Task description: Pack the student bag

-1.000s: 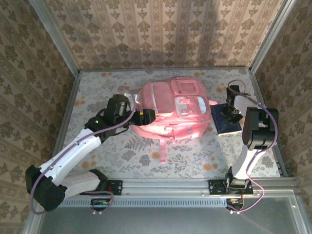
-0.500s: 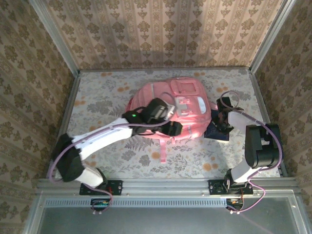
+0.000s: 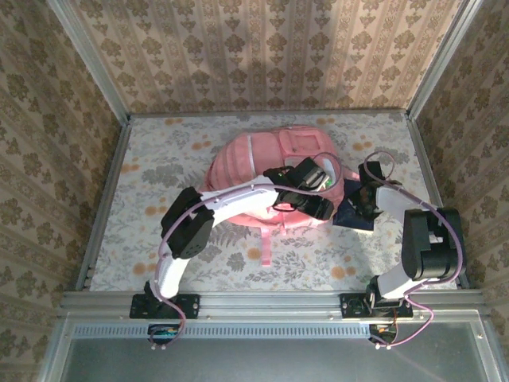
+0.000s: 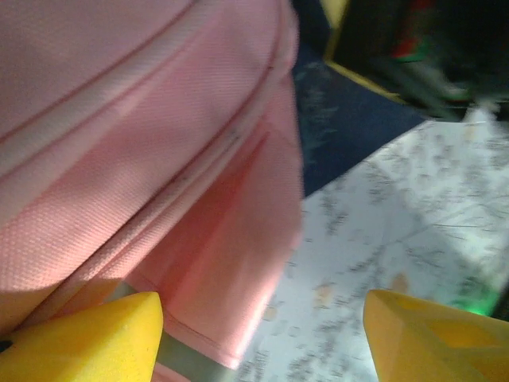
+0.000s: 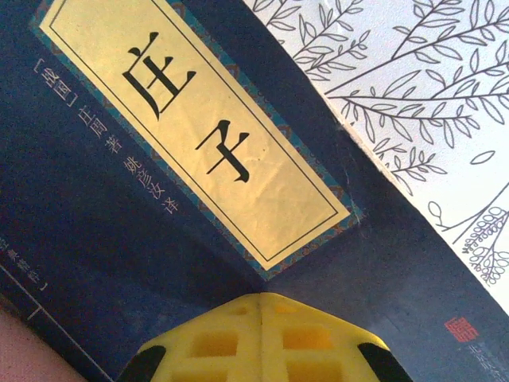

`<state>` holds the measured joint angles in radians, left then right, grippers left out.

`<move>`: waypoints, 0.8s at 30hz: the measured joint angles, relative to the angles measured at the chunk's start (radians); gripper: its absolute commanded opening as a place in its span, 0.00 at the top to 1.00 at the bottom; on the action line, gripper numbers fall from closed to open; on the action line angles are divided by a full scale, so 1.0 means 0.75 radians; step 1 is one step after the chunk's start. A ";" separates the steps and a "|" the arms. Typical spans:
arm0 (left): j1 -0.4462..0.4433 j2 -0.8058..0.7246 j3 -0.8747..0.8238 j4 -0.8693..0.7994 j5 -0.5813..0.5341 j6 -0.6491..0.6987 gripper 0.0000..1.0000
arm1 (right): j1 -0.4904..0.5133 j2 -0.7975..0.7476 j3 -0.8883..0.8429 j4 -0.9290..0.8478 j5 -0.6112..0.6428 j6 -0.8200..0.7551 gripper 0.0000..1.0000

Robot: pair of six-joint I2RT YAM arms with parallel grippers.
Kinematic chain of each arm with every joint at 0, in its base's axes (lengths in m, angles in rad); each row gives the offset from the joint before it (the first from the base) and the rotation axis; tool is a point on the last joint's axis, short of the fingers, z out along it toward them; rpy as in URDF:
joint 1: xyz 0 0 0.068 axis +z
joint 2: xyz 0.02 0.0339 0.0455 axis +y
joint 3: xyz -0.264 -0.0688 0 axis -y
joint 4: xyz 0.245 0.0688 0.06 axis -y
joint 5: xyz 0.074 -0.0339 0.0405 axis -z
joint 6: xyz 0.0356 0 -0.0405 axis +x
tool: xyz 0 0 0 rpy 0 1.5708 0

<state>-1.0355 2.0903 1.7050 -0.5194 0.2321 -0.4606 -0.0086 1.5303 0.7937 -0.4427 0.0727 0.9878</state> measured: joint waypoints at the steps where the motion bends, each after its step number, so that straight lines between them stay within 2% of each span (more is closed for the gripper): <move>1: 0.008 0.020 0.015 -0.019 -0.018 0.014 0.30 | 0.000 -0.005 -0.006 -0.001 -0.001 -0.003 1.00; 5: 0.052 0.045 0.037 -0.042 -0.064 0.033 0.29 | 0.000 -0.026 -0.028 0.005 -0.005 -0.020 1.00; 11: 0.215 0.049 0.041 -0.044 -0.108 0.032 0.29 | 0.063 -0.062 -0.064 0.017 0.005 -0.020 1.00; 17: 0.373 0.021 -0.007 0.005 -0.135 0.021 0.26 | 0.274 -0.153 -0.129 -0.023 -0.013 0.012 1.00; 22: 0.380 -0.167 -0.183 0.031 -0.157 0.006 0.24 | 0.518 -0.159 -0.131 -0.041 -0.056 0.082 1.00; 24: 0.368 -0.260 -0.246 0.051 -0.155 -0.005 0.24 | 0.585 -0.163 -0.127 -0.048 -0.091 0.079 0.93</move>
<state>-0.7597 1.8950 1.5208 -0.4812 0.1158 -0.4644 0.4305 1.4082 0.6987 -0.4789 0.0048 1.0470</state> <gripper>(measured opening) 0.757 0.067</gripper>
